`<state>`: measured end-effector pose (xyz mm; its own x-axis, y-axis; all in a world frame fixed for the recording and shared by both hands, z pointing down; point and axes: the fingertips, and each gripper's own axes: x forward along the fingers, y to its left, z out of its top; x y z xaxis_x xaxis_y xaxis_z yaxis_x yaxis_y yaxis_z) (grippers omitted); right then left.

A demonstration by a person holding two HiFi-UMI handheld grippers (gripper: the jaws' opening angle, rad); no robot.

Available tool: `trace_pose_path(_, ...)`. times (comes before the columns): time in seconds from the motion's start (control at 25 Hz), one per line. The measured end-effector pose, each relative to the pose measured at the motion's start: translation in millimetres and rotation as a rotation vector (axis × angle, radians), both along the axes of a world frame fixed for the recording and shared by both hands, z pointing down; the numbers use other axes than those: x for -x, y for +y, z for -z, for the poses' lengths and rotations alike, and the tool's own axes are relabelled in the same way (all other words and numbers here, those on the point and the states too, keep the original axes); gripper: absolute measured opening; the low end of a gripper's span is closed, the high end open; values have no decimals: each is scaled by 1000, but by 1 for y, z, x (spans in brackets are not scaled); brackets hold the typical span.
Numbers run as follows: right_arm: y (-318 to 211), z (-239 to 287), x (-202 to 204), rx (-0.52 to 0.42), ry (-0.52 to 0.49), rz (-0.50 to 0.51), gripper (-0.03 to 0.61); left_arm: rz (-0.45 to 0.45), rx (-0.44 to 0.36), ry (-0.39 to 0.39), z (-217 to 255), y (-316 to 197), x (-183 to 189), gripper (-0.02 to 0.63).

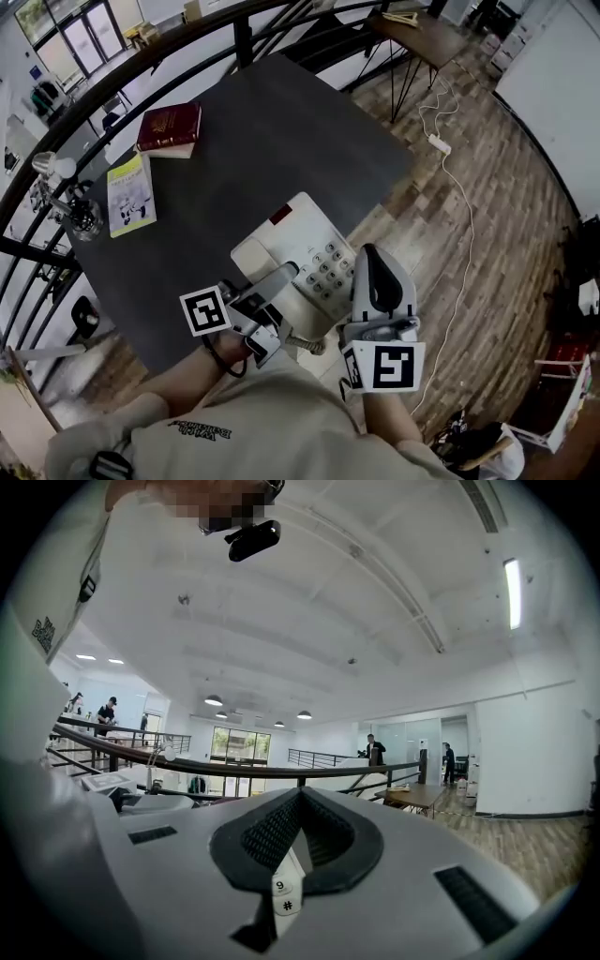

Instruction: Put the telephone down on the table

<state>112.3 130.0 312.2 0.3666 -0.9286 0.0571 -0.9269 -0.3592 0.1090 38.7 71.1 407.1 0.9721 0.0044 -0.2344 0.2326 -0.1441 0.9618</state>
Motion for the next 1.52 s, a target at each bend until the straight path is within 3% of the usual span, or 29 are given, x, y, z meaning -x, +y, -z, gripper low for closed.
trace_pose_path(0.24, -72, -13, -20, 47, 7, 80, 3, 63, 73, -11, -17, -58, -18, 457)
trace_pose_path(0.64, -180, 4, -32, 73, 28, 223, 3, 194, 14, -5, -7, -154, -25, 457)
trace_pose_path(0.76, -206, 7, -30, 72, 38, 269, 3, 251, 37, -8, -11, -176, -20, 457)
trace_pose_path(1.0, -239, 9, -15, 70, 34, 379, 3, 371, 71, 18, -5, -204, -4, 457)
trace_pose_path(1.28, -264, 3, -4, 36, 10, 549, 3, 528, 22, 14, 0, -218, 10, 457)
trace_pose_path(1.52, -273, -5, -21, 30, -15, 668, 3, 686, 57, -25, -6, -214, 5, 457)
